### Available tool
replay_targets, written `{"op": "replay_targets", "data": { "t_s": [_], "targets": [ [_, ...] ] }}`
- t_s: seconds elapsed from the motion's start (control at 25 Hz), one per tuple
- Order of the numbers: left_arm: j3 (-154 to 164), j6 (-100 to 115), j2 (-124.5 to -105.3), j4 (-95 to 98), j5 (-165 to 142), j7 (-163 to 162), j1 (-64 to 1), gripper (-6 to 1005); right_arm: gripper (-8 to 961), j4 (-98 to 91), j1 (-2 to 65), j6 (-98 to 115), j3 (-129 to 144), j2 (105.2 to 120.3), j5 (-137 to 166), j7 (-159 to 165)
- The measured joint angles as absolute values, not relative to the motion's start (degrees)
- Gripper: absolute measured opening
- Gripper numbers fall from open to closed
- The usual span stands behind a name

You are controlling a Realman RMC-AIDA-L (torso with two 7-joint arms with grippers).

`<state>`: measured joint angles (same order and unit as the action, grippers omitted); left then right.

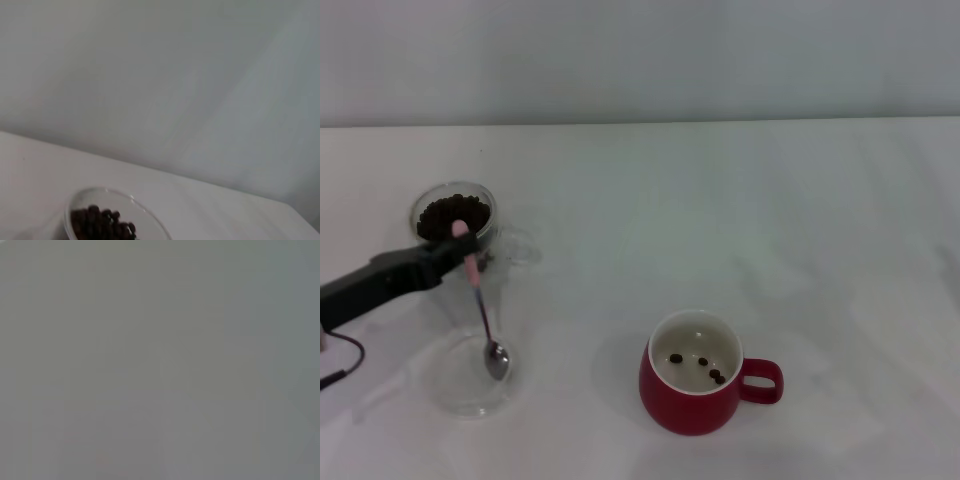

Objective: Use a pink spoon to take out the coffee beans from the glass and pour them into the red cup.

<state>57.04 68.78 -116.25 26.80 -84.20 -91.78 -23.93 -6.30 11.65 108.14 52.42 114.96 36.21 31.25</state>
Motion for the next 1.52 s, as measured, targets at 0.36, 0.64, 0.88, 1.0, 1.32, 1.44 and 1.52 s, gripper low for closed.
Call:
{"op": "replay_targets", "data": {
  "t_s": [0.36,0.64,0.88,1.0,1.32,1.44,1.52],
  "targets": [
    [57.05,67.62,-117.45,25.68,-84.23,-91.53,-22.51,174,530,-6.64,11.86,107.97,52.62,114.96,36.2,31.21],
    [57.22,67.49,-117.43,25.66,-84.28,-90.55,-21.46,188,530,-6.67,11.87,108.22,52.73,114.96,36.2,31.27],
    [57.12,67.57,-117.27,25.86,-84.3,-89.54,-20.77,201,530,-6.44,11.86,108.52,53.16,114.96,36.21,31.38],
    [57.12,67.67,-117.17,26.24,-84.13,-88.7,-20.26,320,530,-6.41,11.83,108.62,53.59,114.95,36.21,31.44],
    [57.07,68.5,-117.02,30.83,-83.46,-87.21,-16.96,481,530,-6.2,11.57,109.58,53.85,115.01,36.21,31.55],
    [55.82,70.53,-117.55,34.08,-82.18,-83.13,-13.91,521,530,-6.18,11.5,110.07,54.02,115.03,36.21,31.55],
    [53.67,73.44,-118.03,35.55,-81.18,-78.23,-12.06,548,530,-6.14,11.51,110.27,54.03,115.04,36.21,31.44]
  ]
}}
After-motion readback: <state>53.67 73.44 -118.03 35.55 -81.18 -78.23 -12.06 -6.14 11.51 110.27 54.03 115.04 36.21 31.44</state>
